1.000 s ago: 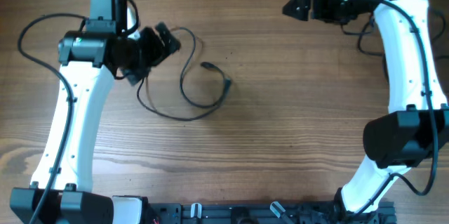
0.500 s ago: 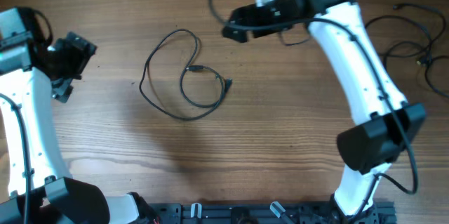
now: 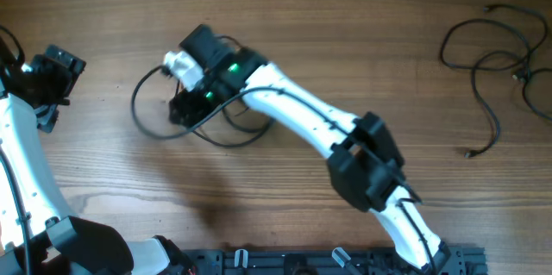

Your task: Untangle cables

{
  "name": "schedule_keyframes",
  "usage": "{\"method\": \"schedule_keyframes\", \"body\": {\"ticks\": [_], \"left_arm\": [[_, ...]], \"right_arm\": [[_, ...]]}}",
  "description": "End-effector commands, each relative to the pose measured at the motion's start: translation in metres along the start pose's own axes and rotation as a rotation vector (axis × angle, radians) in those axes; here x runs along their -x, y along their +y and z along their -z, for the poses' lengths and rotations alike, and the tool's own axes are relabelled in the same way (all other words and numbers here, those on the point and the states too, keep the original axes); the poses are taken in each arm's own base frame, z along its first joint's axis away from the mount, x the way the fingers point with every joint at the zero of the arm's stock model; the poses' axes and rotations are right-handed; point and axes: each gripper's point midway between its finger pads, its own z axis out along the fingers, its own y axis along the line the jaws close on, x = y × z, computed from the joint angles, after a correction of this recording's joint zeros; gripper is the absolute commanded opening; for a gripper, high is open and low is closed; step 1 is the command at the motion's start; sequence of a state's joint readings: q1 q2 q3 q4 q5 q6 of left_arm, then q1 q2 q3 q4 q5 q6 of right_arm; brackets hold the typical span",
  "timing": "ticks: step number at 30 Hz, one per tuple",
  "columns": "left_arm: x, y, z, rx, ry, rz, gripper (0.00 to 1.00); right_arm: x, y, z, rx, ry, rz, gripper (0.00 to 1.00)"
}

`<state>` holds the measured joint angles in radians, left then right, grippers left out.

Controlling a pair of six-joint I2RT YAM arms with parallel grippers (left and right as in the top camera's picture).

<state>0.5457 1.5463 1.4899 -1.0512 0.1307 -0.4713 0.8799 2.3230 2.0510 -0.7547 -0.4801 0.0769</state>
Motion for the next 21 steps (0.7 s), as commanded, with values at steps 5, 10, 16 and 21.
{"method": "schedule_keyframes", "body": {"ticks": [5,10,16,21], "left_arm": [[-0.002,-0.003,0.005,-0.019,0.002,-0.023,1.00],[-0.004,-0.001,0.004,-0.012,0.013,-0.021,1.00],[-0.004,-0.001,0.004,-0.012,0.013,-0.021,1.00],[-0.014,-0.015,0.004,-0.063,0.047,-0.040,0.96]], "right_arm": [[-0.011,-0.022,-0.051,-0.131,0.009,-0.003,0.54],[-0.015,-0.032,-0.060,-0.152,0.013,-0.023,0.41],[0.009,-0.030,-0.006,-0.167,-0.044,-0.044,0.04],[0.056,-0.046,0.159,-0.241,-0.274,-0.123,0.04]]}}
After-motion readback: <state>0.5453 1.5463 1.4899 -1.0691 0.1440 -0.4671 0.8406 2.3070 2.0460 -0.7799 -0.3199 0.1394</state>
